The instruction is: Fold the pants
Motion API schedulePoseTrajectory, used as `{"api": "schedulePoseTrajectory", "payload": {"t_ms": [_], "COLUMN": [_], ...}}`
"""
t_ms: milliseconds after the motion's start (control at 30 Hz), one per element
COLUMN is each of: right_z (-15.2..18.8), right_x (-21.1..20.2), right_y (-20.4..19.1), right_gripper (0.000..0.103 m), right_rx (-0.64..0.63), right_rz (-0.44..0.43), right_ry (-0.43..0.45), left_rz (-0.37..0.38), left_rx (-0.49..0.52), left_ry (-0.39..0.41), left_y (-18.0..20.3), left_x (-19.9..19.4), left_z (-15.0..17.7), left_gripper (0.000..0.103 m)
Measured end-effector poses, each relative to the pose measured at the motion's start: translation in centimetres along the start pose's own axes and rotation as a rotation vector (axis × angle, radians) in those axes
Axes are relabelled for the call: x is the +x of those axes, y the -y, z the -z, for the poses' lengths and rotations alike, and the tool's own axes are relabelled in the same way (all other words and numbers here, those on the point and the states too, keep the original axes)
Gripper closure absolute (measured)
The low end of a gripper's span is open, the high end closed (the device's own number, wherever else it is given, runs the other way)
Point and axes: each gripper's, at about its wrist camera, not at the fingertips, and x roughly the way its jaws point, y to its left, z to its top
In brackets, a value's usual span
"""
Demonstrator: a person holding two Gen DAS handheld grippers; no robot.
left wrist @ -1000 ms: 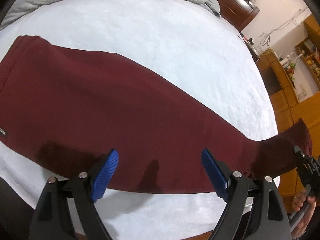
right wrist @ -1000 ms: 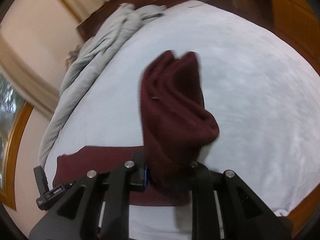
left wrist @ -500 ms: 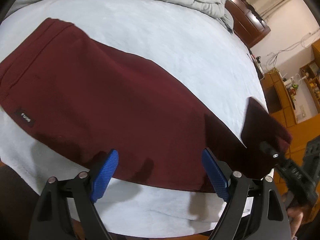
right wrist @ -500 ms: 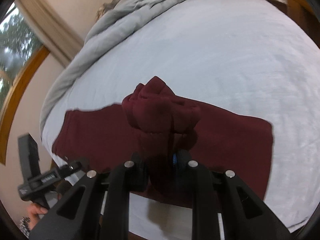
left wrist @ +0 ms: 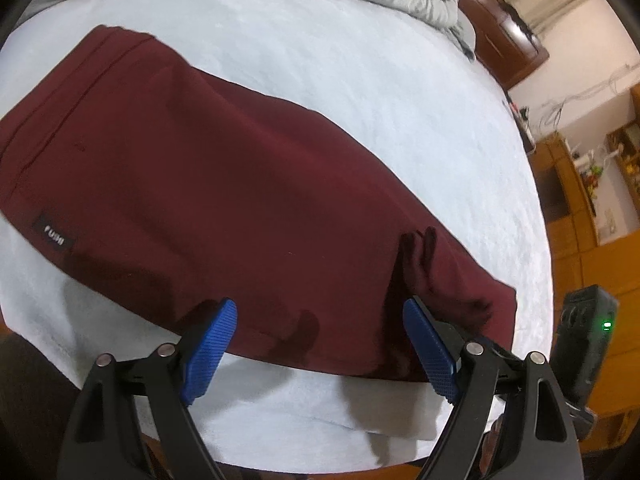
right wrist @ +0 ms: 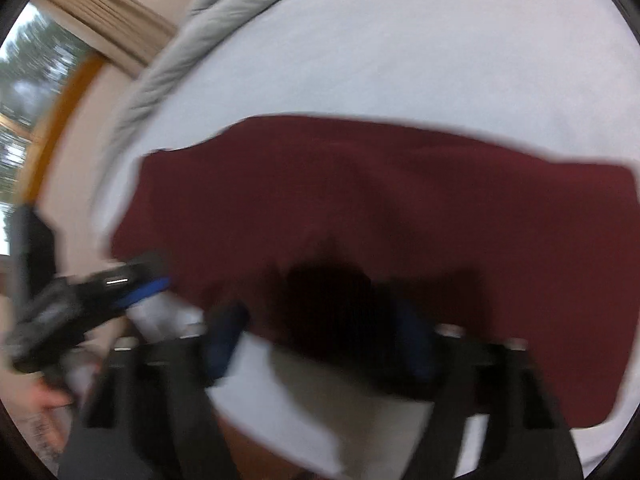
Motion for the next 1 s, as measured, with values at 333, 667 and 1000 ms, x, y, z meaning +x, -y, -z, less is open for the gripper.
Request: {"api": "schedulePoseTrajectory", "payload": {"t_ms": [333,667,1000], "right_z": [2.6,6.6,7.6], "right_x": [-8.4,-13.3,-12.2], "right_y": [5.3,11.7,14.0], "right_gripper": [0.02,0.02,0.02], "right_rx": [0.151,0.275,0.335], "right_rz": [-0.14,-0.038,-0.035], "right_ry": [0.164,0.274,0.267], "left_rz": [0.111,0.076,0.094], "left_rx": [0.025,0.003,-0.011], "left_ry": [-0.125,-0.273,-0.295], "left_y": [3.1,5.6,7.0], "left_x": [2.5,8.8,9.4], "left_z": [-0.4,1.0,1.8], "left_gripper": [0.017,0.016,0.066]}}
